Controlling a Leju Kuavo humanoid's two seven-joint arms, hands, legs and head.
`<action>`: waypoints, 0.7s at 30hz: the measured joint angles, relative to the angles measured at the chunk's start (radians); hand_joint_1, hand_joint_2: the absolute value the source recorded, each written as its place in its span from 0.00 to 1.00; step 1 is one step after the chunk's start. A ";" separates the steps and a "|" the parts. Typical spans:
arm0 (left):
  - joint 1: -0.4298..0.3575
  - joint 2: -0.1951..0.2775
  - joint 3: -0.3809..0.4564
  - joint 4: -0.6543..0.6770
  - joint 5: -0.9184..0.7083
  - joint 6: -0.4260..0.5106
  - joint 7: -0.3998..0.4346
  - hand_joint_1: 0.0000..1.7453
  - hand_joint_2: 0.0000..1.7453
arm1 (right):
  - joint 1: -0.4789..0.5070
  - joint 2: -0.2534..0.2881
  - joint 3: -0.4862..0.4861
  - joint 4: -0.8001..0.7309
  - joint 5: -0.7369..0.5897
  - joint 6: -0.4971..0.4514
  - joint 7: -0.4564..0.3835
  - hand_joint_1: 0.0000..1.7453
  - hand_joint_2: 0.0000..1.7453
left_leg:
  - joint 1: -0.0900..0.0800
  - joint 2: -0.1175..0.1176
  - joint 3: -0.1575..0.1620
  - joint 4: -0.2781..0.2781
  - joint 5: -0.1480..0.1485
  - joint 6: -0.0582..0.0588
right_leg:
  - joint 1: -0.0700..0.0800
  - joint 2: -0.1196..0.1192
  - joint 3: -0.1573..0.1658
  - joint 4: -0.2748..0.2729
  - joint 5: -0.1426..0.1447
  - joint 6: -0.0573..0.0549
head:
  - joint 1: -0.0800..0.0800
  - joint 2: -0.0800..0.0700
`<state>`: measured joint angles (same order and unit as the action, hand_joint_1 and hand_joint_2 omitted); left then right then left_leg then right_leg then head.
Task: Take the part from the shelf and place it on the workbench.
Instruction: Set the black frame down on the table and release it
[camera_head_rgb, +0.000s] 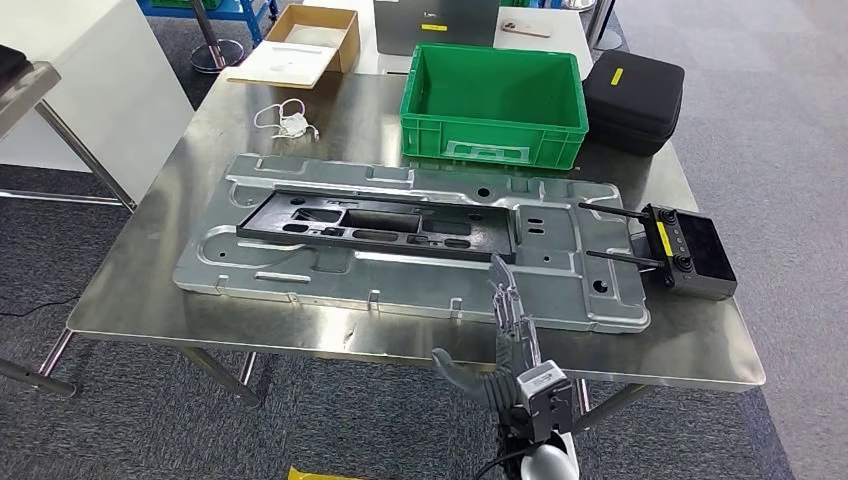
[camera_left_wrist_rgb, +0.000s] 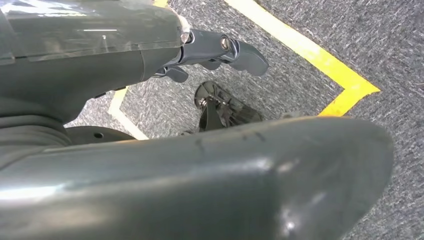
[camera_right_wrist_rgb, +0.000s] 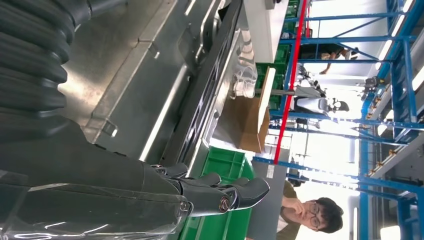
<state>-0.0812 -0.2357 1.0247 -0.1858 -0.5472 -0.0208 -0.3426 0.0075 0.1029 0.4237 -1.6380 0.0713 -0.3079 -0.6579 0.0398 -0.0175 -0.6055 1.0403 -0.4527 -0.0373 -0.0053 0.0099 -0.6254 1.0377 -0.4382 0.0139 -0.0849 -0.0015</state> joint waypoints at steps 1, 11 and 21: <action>0.000 0.001 0.000 0.000 -0.001 -0.012 -0.002 0.00 0.00 | 0.006 0.000 0.000 -0.003 0.002 -0.003 -0.006 0.00 1.00 | 0.000 0.000 0.000 0.000 0.000 0.000 | 0.000 0.000 0.000 0.000 0.000 0.000 | 0.000 0.000; 0.000 0.016 -0.003 0.000 -0.036 -0.018 -0.031 0.00 0.00 | 0.053 0.000 -0.001 -0.138 0.008 -0.046 -0.038 0.00 1.00 | 0.000 0.000 0.000 0.000 0.000 0.000 | 0.000 0.000 0.000 0.000 0.000 0.000 | 0.000 0.000; -0.001 0.024 -0.006 0.000 -0.060 -0.047 -0.009 0.00 0.00 | 0.053 0.000 -0.001 -0.182 0.021 -0.063 -0.038 0.00 1.00 | 0.000 0.000 0.000 0.000 0.000 0.000 | 0.000 0.000 0.000 0.000 0.000 0.000 | 0.000 0.000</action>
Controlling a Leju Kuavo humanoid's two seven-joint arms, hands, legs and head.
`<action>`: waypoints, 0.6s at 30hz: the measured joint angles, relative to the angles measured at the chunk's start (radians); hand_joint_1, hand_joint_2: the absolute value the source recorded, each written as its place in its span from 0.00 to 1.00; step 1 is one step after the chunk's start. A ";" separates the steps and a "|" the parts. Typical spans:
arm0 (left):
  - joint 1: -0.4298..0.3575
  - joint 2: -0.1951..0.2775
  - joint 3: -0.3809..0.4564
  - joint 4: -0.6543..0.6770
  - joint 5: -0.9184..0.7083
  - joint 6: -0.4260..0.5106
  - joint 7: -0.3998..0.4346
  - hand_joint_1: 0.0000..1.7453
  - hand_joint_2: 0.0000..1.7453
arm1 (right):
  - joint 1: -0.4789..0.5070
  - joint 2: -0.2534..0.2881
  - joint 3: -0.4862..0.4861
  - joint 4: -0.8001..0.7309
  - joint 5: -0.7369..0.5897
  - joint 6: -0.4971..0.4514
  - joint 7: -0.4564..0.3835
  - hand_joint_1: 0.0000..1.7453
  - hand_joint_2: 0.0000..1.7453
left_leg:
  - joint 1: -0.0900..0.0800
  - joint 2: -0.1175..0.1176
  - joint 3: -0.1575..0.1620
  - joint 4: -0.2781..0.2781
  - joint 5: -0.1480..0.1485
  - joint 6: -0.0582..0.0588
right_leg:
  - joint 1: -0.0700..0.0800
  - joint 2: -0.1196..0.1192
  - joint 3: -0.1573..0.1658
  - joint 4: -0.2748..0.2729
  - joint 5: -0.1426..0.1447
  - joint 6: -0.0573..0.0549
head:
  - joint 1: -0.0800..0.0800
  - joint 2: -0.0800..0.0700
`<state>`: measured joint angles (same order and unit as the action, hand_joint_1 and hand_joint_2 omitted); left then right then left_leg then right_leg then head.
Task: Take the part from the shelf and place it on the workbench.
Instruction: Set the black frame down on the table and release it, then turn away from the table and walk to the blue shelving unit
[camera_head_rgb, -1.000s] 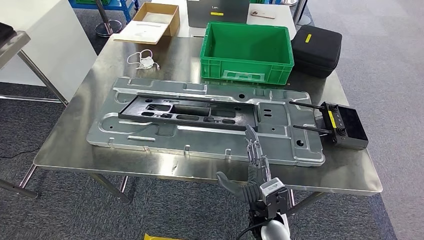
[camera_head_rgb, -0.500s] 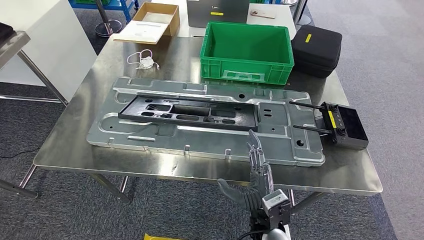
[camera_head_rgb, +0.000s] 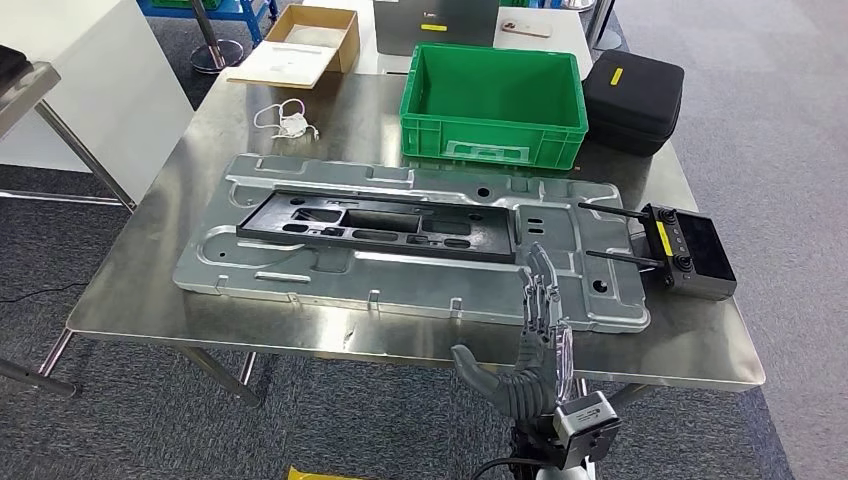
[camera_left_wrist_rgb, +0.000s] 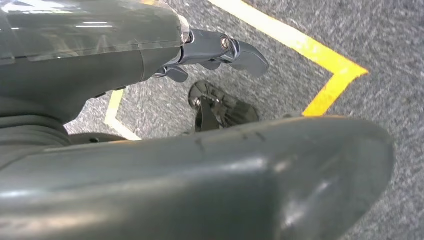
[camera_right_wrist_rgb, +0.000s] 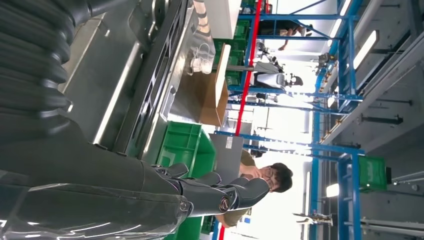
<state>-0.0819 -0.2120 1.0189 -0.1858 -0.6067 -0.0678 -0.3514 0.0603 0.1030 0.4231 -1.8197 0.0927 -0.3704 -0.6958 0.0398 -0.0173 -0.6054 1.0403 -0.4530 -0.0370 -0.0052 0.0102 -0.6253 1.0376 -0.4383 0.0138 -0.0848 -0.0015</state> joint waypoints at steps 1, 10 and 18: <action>0.000 0.000 0.000 0.000 -0.001 0.004 0.001 0.00 0.00 | 0.000 0.000 0.000 0.000 0.001 0.002 0.000 0.00 1.00 | 0.000 0.000 0.000 0.000 0.000 0.000 | 0.000 0.000 0.000 0.000 0.000 0.000 | 0.000 0.000; 0.000 0.006 0.000 0.000 -0.003 0.018 0.001 0.00 0.00 | -0.011 0.000 0.000 0.000 -0.029 0.023 0.000 0.00 1.00 | 0.000 0.000 0.000 0.000 0.000 0.000 | 0.000 0.000 0.000 0.000 0.000 0.000 | 0.000 0.000; -0.001 0.011 0.000 0.000 -0.013 0.019 0.028 0.00 0.00 | -0.010 0.000 0.000 0.000 -0.023 0.002 0.000 0.00 1.00 | 0.000 0.000 0.000 0.000 0.000 0.000 | 0.000 0.000 0.000 0.000 0.000 0.000 | 0.000 0.000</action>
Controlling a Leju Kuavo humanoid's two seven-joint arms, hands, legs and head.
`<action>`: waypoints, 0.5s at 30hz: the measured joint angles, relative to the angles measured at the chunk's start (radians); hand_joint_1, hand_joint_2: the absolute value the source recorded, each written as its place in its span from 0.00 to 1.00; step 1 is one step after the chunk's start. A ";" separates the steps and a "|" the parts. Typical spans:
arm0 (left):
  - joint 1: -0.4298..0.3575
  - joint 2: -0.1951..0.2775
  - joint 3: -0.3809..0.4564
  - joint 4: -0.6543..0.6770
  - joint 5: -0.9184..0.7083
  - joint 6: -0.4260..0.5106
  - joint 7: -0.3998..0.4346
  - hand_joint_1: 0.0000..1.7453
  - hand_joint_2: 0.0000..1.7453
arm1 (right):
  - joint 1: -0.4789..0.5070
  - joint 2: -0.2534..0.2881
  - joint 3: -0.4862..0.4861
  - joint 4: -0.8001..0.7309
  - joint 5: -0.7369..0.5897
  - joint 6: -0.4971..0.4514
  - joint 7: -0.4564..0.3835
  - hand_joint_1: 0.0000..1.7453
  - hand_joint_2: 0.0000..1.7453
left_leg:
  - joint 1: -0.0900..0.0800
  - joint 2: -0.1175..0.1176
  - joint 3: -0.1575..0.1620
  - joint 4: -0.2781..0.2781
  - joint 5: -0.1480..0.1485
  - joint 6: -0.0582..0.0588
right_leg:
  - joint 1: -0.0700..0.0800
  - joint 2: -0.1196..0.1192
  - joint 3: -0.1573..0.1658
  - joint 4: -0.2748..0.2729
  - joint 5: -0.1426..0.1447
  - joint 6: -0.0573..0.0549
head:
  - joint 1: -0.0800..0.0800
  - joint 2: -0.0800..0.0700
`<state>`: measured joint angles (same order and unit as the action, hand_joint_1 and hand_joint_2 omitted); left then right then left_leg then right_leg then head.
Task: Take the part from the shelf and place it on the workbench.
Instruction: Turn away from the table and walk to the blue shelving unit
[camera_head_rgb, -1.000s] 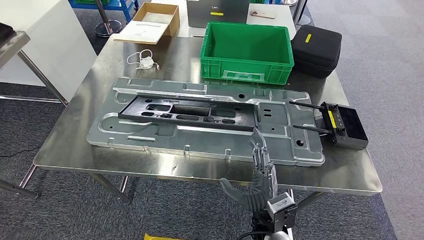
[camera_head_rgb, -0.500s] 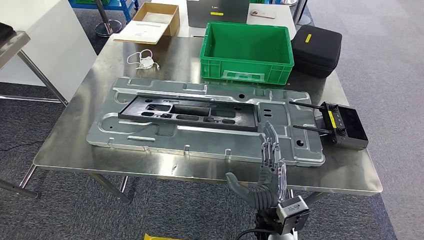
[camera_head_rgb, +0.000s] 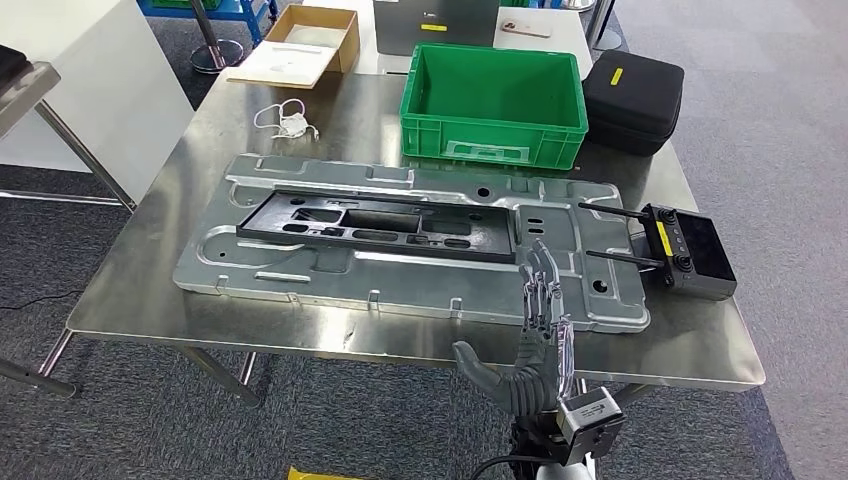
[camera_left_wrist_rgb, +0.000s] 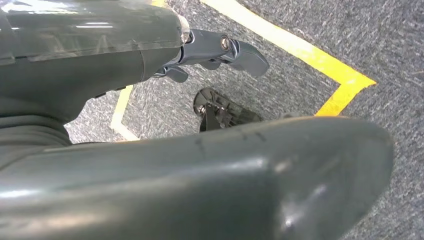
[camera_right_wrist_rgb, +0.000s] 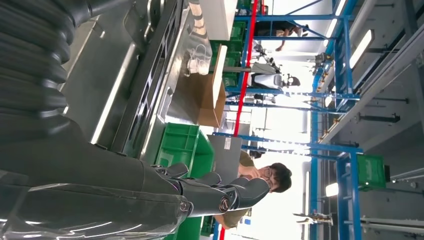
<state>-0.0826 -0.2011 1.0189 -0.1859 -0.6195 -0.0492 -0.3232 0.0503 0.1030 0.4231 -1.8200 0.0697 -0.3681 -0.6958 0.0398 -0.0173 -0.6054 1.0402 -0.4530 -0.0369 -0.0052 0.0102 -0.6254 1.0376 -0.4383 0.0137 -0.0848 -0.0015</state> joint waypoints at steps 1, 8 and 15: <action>0.000 0.000 0.000 0.000 0.000 0.000 0.001 0.00 0.25 | 0.000 0.000 0.000 0.000 0.000 0.000 0.000 0.00 1.00 | 0.000 0.000 0.000 0.000 0.000 0.000 | 0.000 0.000 0.000 0.000 0.000 0.000 | 0.000 0.000; -0.002 0.003 0.000 0.000 -0.005 0.009 0.063 0.00 1.00 | 0.002 0.000 0.000 0.002 -0.005 0.012 0.000 0.00 1.00 | 0.001 0.006 0.027 -0.047 0.026 0.033 | -0.009 -0.002 0.018 -0.016 -0.004 0.019 | 0.000 0.000; -0.004 0.003 0.000 0.000 -0.018 0.008 0.080 0.00 1.00 | -0.002 0.000 0.000 0.026 -0.017 0.015 0.000 0.00 1.00 | 0.013 0.020 0.033 -0.077 0.052 0.019 | -0.049 -0.007 -0.020 0.167 -0.109 0.060 | 0.000 0.000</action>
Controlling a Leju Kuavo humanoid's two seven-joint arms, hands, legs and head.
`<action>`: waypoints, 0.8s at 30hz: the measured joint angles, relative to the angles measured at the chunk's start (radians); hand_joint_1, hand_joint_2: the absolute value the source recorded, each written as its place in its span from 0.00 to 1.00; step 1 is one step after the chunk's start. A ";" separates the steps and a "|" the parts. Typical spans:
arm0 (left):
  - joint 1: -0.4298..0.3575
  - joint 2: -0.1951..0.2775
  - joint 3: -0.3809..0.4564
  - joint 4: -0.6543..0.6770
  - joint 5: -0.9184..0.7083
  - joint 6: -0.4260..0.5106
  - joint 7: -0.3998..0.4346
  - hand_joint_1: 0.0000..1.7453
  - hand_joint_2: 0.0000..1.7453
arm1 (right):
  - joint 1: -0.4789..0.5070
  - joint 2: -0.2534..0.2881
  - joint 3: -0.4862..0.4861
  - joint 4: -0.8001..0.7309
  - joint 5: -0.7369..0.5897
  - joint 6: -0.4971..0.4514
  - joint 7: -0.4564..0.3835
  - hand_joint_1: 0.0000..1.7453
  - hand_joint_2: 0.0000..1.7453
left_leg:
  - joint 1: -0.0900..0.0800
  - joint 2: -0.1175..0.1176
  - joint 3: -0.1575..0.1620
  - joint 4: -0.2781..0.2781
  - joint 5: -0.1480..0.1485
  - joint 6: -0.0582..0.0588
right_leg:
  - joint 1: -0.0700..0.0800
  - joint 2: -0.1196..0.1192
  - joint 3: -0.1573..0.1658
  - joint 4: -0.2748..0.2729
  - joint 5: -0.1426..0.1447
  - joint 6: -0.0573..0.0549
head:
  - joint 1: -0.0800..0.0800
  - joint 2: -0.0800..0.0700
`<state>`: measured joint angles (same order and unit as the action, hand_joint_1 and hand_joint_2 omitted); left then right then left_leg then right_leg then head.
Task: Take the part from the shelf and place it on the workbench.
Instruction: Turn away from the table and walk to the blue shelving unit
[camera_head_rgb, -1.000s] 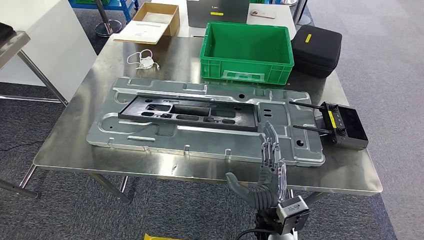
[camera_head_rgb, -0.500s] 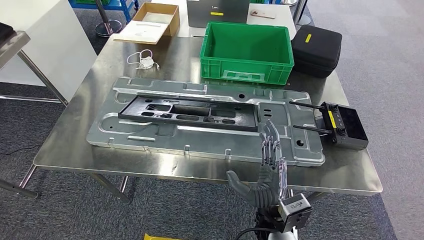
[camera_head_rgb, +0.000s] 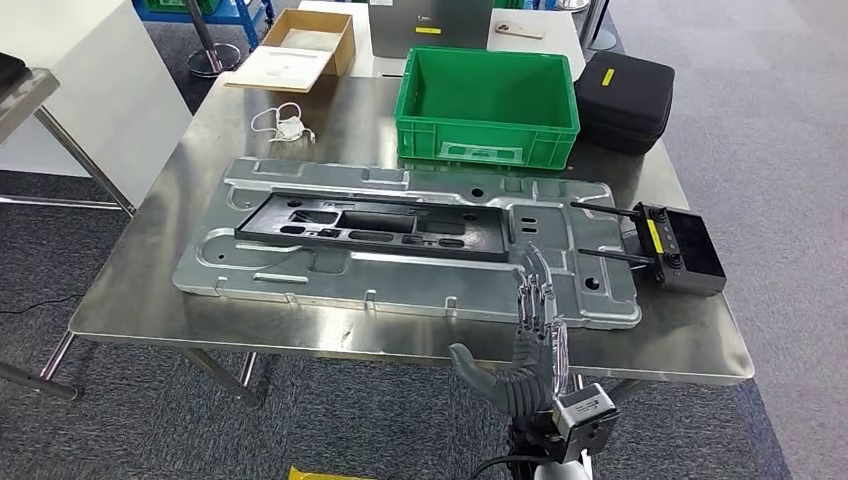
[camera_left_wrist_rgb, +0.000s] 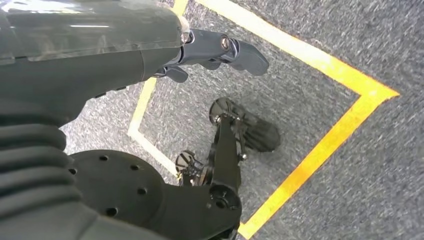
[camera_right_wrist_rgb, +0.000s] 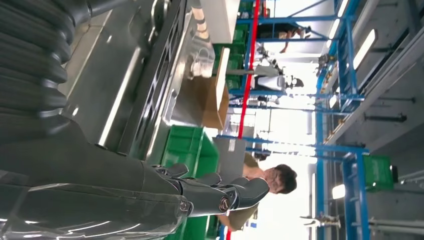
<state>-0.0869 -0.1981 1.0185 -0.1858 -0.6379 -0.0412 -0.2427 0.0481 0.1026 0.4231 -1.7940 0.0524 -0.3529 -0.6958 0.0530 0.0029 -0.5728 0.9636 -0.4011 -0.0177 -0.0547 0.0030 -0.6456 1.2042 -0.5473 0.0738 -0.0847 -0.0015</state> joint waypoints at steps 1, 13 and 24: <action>-0.001 0.001 0.000 0.000 0.000 0.000 0.000 0.00 1.00 | -0.001 0.000 0.000 0.002 0.000 0.000 0.000 0.00 1.00 | 0.003 0.000 -0.002 0.005 0.000 -0.009 | -0.011 -0.002 0.047 -0.073 0.027 0.011 | 0.000 0.000; 0.003 0.002 -0.001 -0.003 -0.001 -0.006 0.002 0.00 1.00 | -0.009 0.003 -0.001 0.014 -0.002 -0.001 -0.001 0.00 1.00 | -0.008 -0.004 -0.134 0.346 -0.209 -0.026 | 0.043 0.003 0.035 -0.180 0.107 -0.091 | -0.001 0.000; -0.004 0.002 -0.004 -0.003 -0.001 -0.007 0.002 0.00 1.00 | -0.010 0.003 -0.001 0.017 -0.002 -0.002 -0.002 0.00 1.00 | -0.055 0.002 0.076 0.030 -0.100 0.058 | 0.062 0.003 -0.017 -0.152 0.126 -0.058 | 0.000 0.000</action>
<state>-0.0911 -0.1958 1.0142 -0.1884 -0.6393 -0.0483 -0.2403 0.0382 0.1057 0.4219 -1.7769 0.0499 -0.3550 -0.6974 -0.0017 0.0051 -0.4969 0.9940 -0.5010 0.0399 0.0072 0.0058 -0.6622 1.0527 -0.4214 0.0158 -0.0852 -0.0015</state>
